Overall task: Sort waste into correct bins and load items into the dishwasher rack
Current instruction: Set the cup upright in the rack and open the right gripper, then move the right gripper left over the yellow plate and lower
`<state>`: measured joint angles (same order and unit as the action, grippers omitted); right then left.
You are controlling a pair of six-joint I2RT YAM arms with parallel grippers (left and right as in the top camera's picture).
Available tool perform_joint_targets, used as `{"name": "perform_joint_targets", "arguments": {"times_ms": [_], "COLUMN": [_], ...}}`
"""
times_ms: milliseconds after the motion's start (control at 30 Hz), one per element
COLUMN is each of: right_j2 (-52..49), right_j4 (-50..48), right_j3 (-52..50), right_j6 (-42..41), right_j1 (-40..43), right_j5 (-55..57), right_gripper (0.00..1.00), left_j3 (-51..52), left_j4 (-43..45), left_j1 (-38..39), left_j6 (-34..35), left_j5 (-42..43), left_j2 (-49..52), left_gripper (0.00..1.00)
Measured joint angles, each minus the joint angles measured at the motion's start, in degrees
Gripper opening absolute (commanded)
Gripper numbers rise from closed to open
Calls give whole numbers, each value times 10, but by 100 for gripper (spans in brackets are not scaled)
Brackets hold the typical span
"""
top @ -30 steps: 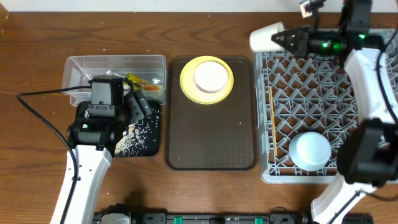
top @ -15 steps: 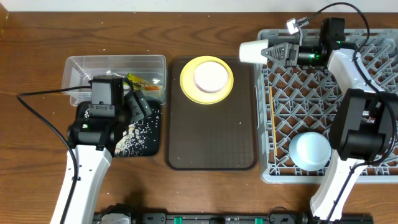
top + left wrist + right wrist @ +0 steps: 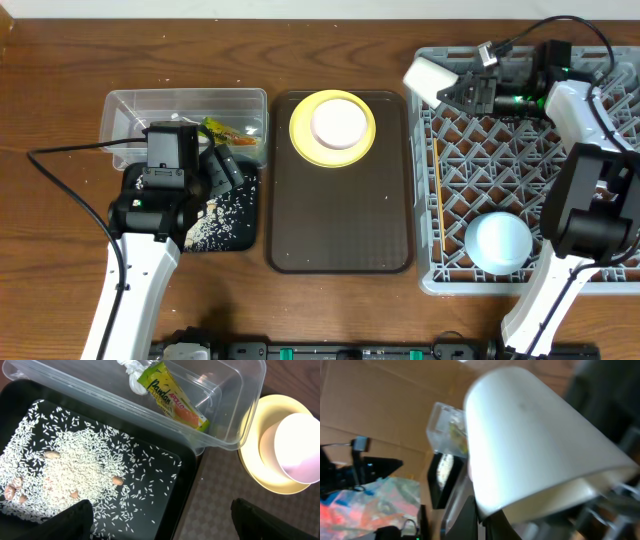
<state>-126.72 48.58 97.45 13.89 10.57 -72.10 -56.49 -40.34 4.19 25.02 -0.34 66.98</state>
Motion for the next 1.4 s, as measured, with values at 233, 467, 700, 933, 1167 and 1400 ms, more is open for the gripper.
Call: {"name": "perform_joint_targets", "arguments": {"times_ms": [233,467,700,933,1167,1400], "right_j2": [-2,-3,12,114,261,352], "right_j4": [57,88,118,144,140,115], "right_j3": [-1,-1,-2,-5,-5,-5], "right_j6": [16,17,17,5,-47,-88], "right_j1": [9,31,47,44,-5,-161], "right_j5": [87,124,164,250,343,469], "right_gripper": [1,1,1,1,1,4], "left_j3": [0,0,0,0,0,0], "left_j4": [0,0,0,0,0,0], "left_j1": [0,0,0,0,0,0], "left_j6": [0,0,0,0,0,0], "left_j5": [0,0,0,0,0,0], "left_j2": [0,0,0,0,0,0], "left_gripper": [90,90,90,91,90,90]}}
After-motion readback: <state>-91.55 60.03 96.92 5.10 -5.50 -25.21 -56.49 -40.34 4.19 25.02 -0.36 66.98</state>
